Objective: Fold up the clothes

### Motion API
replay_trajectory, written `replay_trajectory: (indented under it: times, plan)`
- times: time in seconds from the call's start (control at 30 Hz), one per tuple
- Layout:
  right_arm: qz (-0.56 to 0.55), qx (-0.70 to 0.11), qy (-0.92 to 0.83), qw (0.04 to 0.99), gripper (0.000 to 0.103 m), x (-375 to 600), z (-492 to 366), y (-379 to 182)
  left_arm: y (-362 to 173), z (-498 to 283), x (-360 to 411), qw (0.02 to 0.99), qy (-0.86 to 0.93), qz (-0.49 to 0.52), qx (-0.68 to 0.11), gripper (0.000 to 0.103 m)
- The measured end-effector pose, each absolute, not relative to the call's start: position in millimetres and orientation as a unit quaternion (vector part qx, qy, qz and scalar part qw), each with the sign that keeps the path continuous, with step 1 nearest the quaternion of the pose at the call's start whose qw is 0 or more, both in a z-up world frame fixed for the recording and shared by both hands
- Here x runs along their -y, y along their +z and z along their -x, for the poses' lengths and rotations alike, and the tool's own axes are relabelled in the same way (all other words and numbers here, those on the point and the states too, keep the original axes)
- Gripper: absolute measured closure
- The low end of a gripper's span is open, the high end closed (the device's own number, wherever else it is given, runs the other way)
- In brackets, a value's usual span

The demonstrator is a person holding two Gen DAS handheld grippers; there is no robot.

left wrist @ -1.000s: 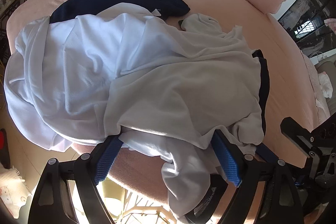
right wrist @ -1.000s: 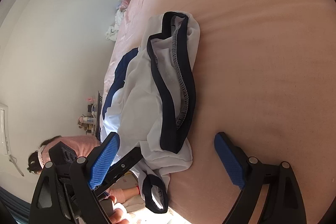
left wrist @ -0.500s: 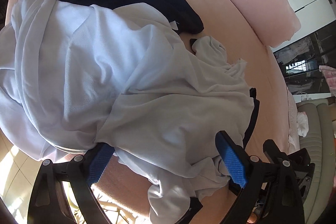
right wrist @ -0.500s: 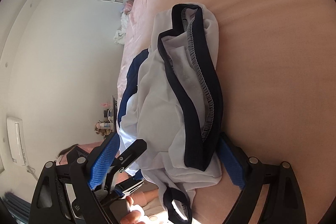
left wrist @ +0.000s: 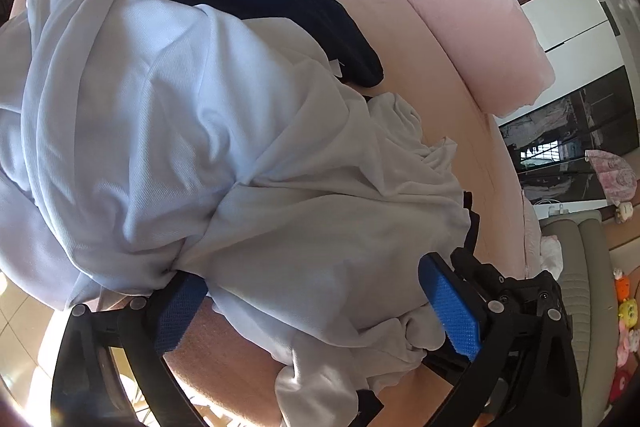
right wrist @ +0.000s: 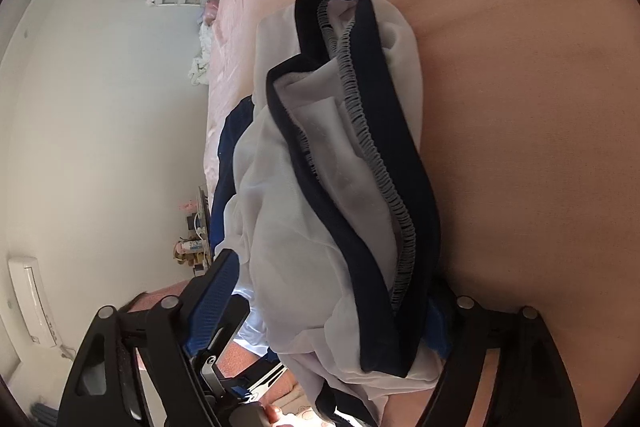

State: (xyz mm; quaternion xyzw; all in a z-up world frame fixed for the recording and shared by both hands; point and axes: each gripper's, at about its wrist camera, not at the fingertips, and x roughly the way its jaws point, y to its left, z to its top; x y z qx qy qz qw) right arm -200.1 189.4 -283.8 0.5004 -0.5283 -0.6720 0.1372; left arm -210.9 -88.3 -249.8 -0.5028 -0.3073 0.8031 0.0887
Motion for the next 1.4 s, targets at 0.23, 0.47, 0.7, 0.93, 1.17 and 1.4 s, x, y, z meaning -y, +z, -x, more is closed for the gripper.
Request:
replay_trajectory:
  times: [0.23, 0.47, 0.7, 0.93, 1.17, 1.4]
  plan:
    - [-0.470, 0.580, -0.648, 0.150, 0.101, -211, 178, -317, -259, 193, 112, 0.098, 0.801, 0.436, 0.398, 0.001]
    - [-0.458, 0.531, -0.700, 0.136, 0.100, -198, 174, -302, -266, 203, 135, 0.118, 0.756, 0.455, 0.456, 0.001]
    - [-0.460, 0.541, -0.689, 0.145, 0.098, -198, 175, -302, -252, 200, 104, 0.090, 0.807, 0.480, 0.331, 0.012]
    - [-0.453, 0.555, -0.680, 0.156, 0.098, -199, 173, -302, -249, 194, 104, 0.080, 0.821, 0.492, 0.279, 0.038]
    - [-0.458, 0.550, -0.682, 0.151, 0.098, -197, 173, -298, -252, 189, 117, 0.074, 0.820, 0.497, 0.276, 0.070]
    - [-0.478, 0.458, -0.740, 0.120, 0.096, -183, 175, -268, -236, 183, 97, 0.057, 0.849, 0.485, 0.202, 0.073]
